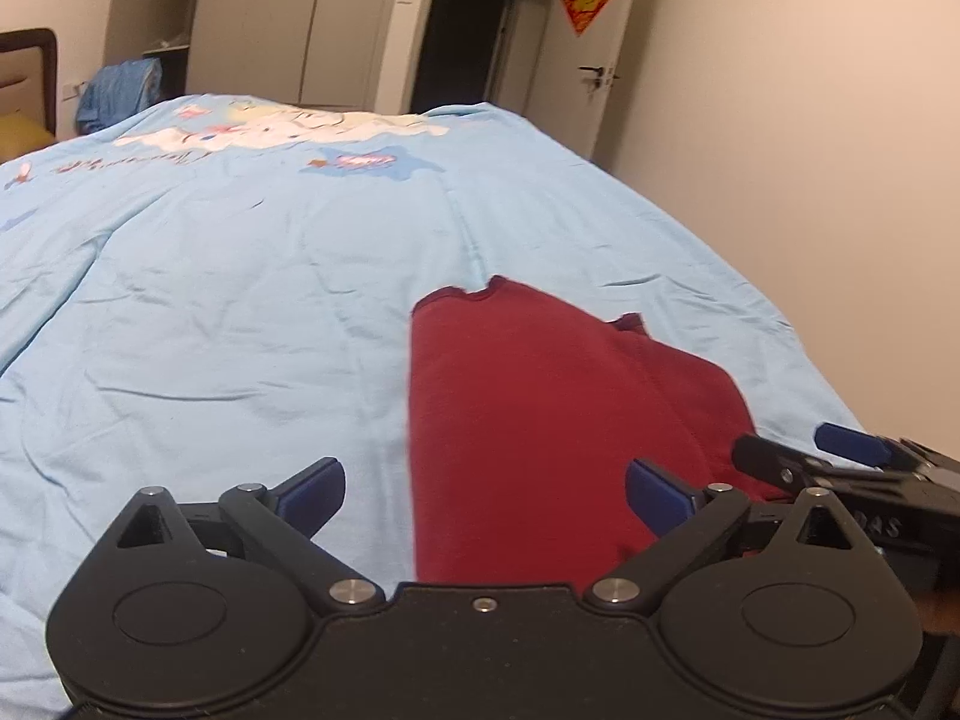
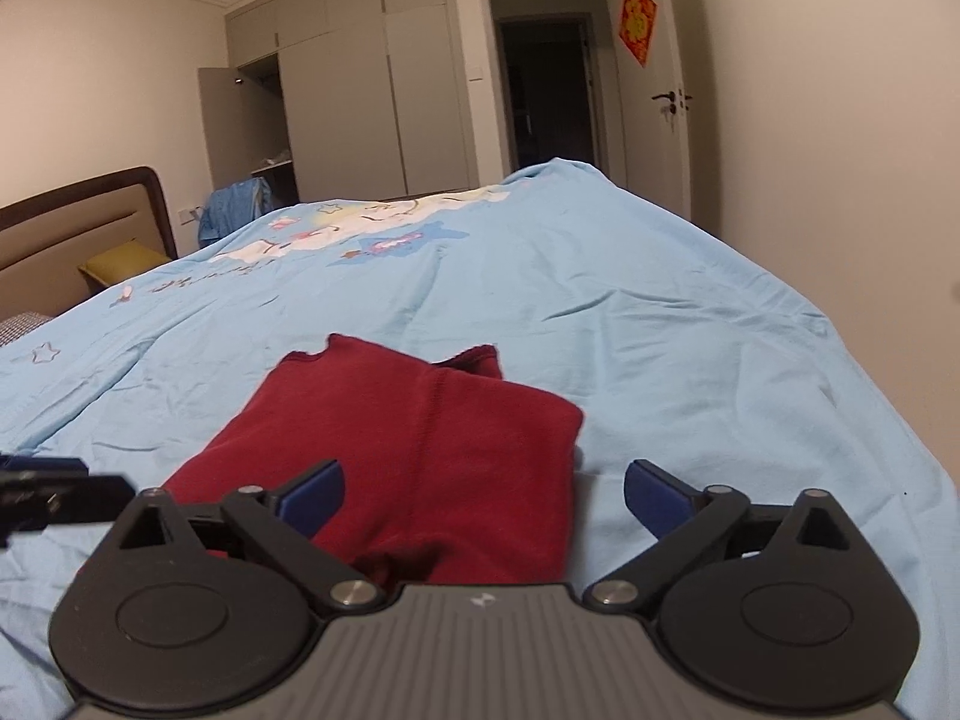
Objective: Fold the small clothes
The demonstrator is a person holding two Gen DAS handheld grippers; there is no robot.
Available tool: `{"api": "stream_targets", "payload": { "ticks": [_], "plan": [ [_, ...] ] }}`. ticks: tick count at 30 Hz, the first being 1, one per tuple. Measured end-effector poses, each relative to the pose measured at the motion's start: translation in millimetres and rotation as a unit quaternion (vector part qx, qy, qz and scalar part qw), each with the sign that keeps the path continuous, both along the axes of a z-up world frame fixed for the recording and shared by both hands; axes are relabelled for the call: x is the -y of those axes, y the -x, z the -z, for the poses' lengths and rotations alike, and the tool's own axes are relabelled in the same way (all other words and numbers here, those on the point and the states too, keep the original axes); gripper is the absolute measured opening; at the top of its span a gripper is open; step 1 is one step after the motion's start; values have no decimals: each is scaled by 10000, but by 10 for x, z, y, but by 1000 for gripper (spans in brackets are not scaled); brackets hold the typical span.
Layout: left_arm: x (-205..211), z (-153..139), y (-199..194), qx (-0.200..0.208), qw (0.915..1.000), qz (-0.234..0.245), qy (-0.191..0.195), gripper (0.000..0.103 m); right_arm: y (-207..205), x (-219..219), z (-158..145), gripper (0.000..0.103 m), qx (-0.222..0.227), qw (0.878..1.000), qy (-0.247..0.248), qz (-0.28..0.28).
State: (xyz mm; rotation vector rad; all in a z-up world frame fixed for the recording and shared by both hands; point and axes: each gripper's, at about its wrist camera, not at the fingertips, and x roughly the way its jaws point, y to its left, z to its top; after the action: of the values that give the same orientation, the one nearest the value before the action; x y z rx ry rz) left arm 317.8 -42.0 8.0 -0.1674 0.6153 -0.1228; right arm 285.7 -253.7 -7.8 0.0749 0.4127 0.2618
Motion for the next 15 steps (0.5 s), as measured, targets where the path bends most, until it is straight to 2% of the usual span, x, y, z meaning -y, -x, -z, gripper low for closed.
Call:
{"api": "stream_targets", "payload": {
  "ticks": [9,15],
  "plan": [
    [-62,123,10,-269,9996,-27,89,102,171,-173,95,103,-65,9996,261,-66],
    [-42,259,-4,-561,9984,-44,13,102,225,-90,261,103,-290,9982,359,390]
  ]
}}
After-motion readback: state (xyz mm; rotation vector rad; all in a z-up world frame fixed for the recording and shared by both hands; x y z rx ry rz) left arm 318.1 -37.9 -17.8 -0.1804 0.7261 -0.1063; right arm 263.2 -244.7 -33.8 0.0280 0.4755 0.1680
